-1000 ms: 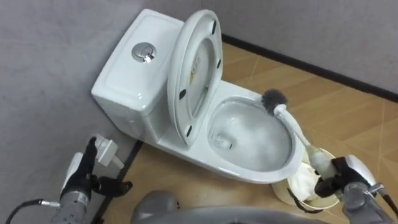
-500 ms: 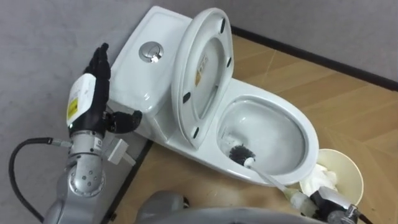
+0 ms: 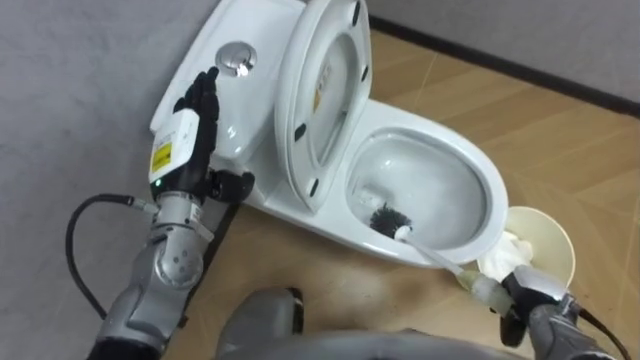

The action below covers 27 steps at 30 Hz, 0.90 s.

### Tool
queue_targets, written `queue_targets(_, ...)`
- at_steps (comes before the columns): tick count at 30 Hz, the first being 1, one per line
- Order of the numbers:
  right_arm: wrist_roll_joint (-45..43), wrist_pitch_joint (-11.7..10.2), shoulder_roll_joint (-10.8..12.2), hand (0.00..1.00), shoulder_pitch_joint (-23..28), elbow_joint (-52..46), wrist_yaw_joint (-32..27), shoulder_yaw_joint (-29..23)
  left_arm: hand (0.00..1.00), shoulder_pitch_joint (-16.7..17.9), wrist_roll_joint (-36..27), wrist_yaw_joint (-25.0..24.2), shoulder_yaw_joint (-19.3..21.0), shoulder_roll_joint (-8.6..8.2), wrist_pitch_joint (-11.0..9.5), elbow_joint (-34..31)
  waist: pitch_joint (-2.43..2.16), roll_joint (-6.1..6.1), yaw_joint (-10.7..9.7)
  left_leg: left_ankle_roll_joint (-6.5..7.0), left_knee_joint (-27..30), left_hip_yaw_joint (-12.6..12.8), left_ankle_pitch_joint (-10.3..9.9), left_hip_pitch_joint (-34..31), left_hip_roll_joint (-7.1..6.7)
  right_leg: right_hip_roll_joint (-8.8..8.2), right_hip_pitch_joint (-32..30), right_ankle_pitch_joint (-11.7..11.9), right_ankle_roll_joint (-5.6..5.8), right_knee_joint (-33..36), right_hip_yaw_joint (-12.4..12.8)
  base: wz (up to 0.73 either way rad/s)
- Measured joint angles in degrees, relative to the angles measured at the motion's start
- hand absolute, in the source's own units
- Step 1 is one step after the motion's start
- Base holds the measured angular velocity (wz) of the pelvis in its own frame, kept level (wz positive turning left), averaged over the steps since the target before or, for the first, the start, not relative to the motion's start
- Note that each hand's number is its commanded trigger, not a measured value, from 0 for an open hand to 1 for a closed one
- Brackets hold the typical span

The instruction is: Brush toilet

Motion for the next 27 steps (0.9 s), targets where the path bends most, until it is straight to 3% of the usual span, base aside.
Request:
queue_targets(3, -0.2, -0.5, -1.3, 1.0, -3.7, 0.5, -1.5, 0.1, 0.0, -0.9, -0.1, 1.1, -1.8, 0.68, -1.3, 2.6, 0.05, 0.93, 0.2, 0.23, 2.2, 0.1, 0.1, -5.0, -0.16, -1.3, -6.0, -1.2, -0.49, 5.2, 0.6, -0.04)
queue_targets(7, 0.6, -0.6, -4.0, 1.0, -8.9, 0.9, -2.6, 2.1, 0.0, -4.2, -0.1, 4.4, -5.6, 2.63, -2.9, 5.6, 0.21, 1.61, 1.9, 0.74, 2.7, 1.1, 2.0, -10.3, -0.99, -3.51, -13.5, -2.2, -1.17, 9.9, 1.7, -0.06)
queue_targets(10, -0.1, -1.2, -5.9, 1.0, -13.3, 0.6, -3.7, 2.8, 0.0, -5.6, 0.3, 6.0, -6.2, 3.92, -4.0, 6.1, 0.74, 1.0, 2.6, 1.14, 2.5, 2.8, 2.9, -13.5, -1.09, -4.65, -18.7, -2.4, -1.36, 12.5, 3.4, -0.13)
queue_targets(12, -0.2, -1.1, -7.6, 1.0, -14.8, 0.0, -5.0, 3.4, 0.0, -6.6, 0.6, 7.2, -7.1, 4.53, -4.7, 6.1, 0.69, 1.19, 3.0, 1.36, 2.5, 3.1, 3.7, -16.0, -1.78, -5.63, -21.8, -2.5, -1.55, 14.1, 3.3, 0.01)
queue_targets(13, -0.7, -0.9, -8.4, 1.0, -15.8, 0.1, -5.2, 3.6, 0.0, -7.0, 0.6, 8.1, -7.6, 4.73, -5.1, 6.1, 0.81, 1.02, 3.5, 1.54, 2.7, 3.4, 4.3, -17.1, -2.07, -5.99, -23.8, -2.6, -1.5, 15.3, 4.5, 0.0)
queue_targets(18, -3.8, 1.5, -9.2, 1.0, -19.1, -2.9, -5.5, 5.9, 0.0, -7.3, 0.7, 11.1, -8.4, 5.38, -6.0, 4.5, 0.86, 0.99, 5.3, 1.68, 3.9, 4.5, 4.4, -21.8, -2.0, -6.4, -29.5, -2.6, -1.68, 17.4, 6.1, -0.1)
queue_targets(20, -3.7, 2.2, -9.3, 1.0, -20.1, -4.1, -5.8, 7.3, 0.0, -7.6, 1.0, 12.4, -9.1, 6.44, -6.4, 4.5, 0.88, 0.95, 5.5, 1.68, 4.3, 4.7, 4.4, -23.0, -1.94, -6.42, -30.8, -2.6, -1.72, 17.9, 6.3, 0.0)
queue_targets(22, -3.7, 3.3, -11.0, 1.0, -20.8, -5.2, -6.1, 8.5, 0.0, -8.1, 1.1, 14.4, -10.4, 7.45, -6.4, 4.2, 0.87, 1.04, 5.7, 1.75, 4.7, 4.7, 4.5, -24.7, -1.95, -6.56, -32.6, -2.6, -1.76, 18.5, 6.5, 0.0)
queue_targets(27, -3.4, 3.3, -12.3, 1.0, -22.8, -6.1, -6.7, 8.9, 0.0, -8.8, 1.2, 16.1, -11.1, 9.45, -6.4, 3.9, 1.05, 0.77, 6.5, 1.89, 4.8, 6.2, 4.5, -26.8, -1.46, -6.51, -35.7, -2.5, -2.03, 19.7, 8.0, -0.09)
